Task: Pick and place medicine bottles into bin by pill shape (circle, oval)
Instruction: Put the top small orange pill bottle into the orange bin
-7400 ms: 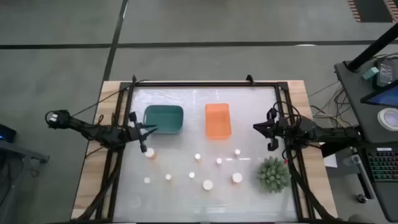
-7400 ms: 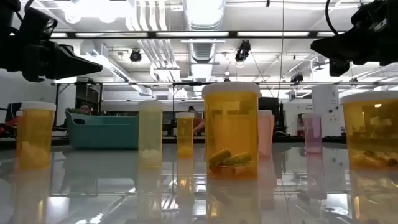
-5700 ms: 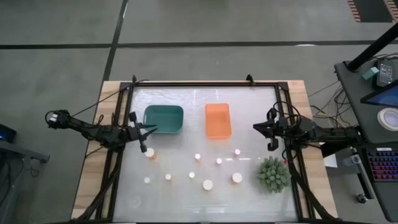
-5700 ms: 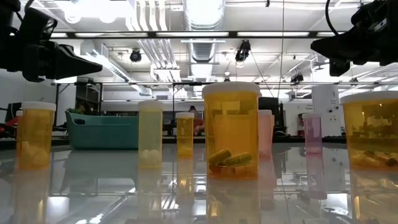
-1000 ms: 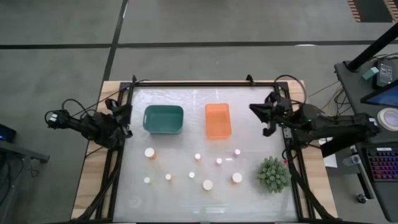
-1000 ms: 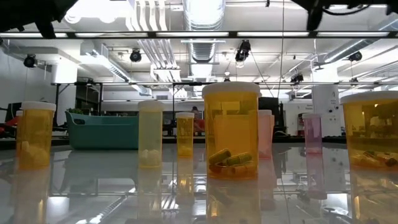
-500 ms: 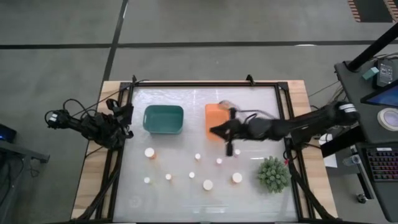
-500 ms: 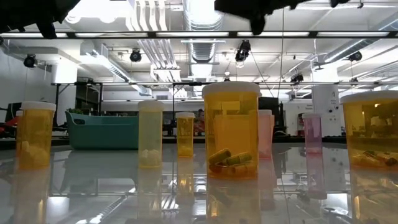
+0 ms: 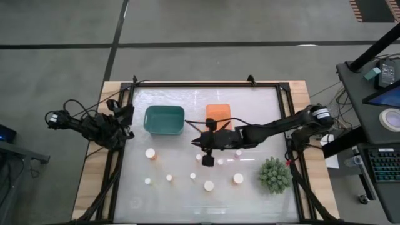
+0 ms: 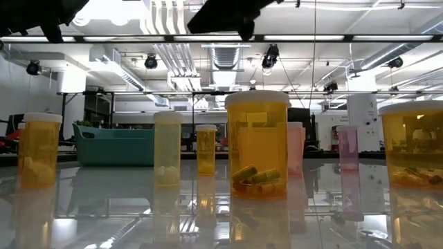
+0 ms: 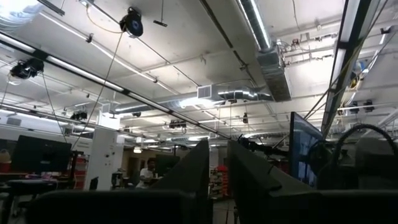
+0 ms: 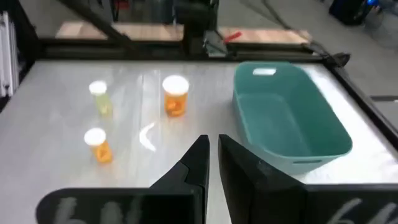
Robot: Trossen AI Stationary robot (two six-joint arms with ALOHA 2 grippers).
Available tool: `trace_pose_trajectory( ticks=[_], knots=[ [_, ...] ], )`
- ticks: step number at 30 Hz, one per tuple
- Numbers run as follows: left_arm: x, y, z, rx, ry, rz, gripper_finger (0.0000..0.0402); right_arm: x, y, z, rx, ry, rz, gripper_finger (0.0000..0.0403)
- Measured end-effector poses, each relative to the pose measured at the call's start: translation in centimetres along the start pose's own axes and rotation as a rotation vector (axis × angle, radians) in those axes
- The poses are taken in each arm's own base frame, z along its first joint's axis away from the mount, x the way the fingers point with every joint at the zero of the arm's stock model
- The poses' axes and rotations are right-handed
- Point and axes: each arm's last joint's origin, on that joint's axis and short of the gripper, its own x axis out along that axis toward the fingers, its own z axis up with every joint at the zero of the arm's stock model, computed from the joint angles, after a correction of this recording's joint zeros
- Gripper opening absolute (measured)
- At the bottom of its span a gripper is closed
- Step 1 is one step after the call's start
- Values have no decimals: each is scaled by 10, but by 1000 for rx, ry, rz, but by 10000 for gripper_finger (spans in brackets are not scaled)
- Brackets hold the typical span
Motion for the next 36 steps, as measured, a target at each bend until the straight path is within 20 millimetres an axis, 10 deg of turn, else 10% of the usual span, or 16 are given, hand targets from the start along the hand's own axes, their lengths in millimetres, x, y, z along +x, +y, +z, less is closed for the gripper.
trace_pose_trajectory(
  ticks=[28,36],
  knots=[
    [1,8,14,100,-97,73,42,15,40,-14,64,263,32,31],
    [0,9,16,101,-133,67,42,16,35,-14,125,266,5,86]
  ],
)
